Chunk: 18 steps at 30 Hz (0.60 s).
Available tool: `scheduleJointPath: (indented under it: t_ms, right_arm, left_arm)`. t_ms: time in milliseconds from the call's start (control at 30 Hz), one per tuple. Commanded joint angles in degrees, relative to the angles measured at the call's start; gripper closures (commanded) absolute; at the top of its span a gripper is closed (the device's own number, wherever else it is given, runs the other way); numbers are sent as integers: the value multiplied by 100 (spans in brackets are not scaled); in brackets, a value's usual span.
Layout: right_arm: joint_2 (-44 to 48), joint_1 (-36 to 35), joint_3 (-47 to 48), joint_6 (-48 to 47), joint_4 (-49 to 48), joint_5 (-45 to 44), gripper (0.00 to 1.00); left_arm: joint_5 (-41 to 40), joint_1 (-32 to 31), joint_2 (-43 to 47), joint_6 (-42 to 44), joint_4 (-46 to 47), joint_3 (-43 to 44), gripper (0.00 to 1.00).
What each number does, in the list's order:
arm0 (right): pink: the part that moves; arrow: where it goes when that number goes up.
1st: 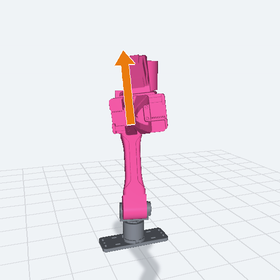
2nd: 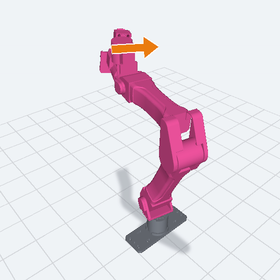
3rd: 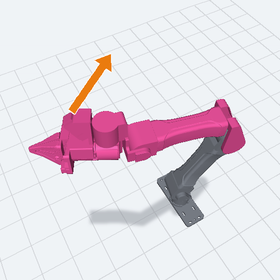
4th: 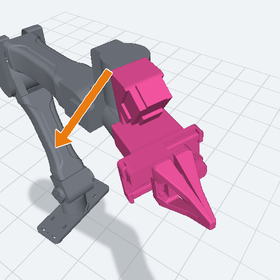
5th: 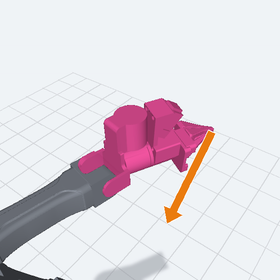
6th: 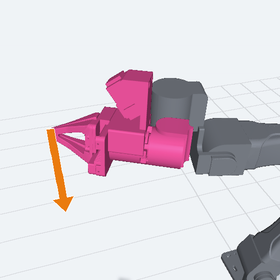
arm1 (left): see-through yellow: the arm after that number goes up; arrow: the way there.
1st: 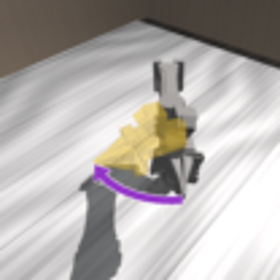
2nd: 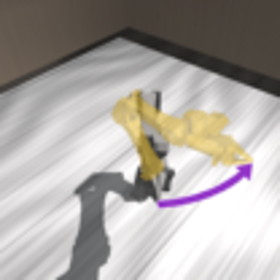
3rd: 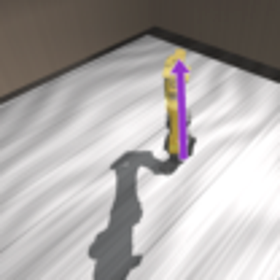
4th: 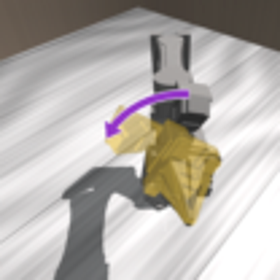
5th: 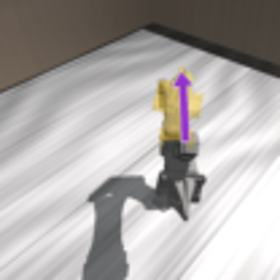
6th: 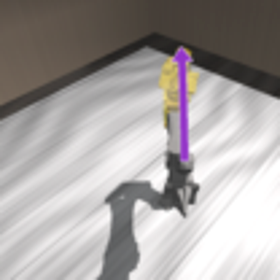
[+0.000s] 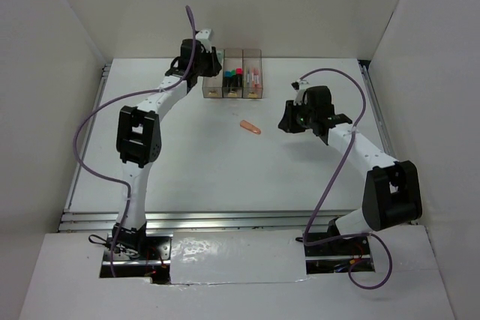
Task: Sort the stationery into containers
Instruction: Place the stationery into the container
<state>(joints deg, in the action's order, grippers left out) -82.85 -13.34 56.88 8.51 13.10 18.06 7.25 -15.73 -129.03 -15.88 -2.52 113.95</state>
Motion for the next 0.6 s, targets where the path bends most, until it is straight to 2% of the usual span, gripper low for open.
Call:
scheduleJointPath:
  t_ms: [0,167,233,267,367,400,500,567]
  right_arm:
    - [208,16,147,-25,8,83,74]
    - [67,-54,279,-60,122,109,71]
    - [-3,-98,297,-69,157,118,67]
    - [-29,-124,297,-87,157,118,65]
    - [-187,-212,419,-130,175,75,57]
    - [-344,-326,481,-174,262,22,55]
    - [-862,-598,1007,-271,682,-250,53]
    - [-1170,-695,1535,-245,938,-373,53]
  left_arm:
    - [-381,26,-402,-311,841,478,97]
    - [-689,-62,-798,-56,1035,716,93]
    - [-863,-53,-878,40,1061,786,84]
    - [-874,-53,-887,85,1061,787,72]
    - [-909,-53,-878,173,1017,778,60]
    - [-909,-27,-878,164,1008,778,50]
    - [-865,17,-825,129,991,751,36]
    - [-839,34,-816,146,938,830,32]
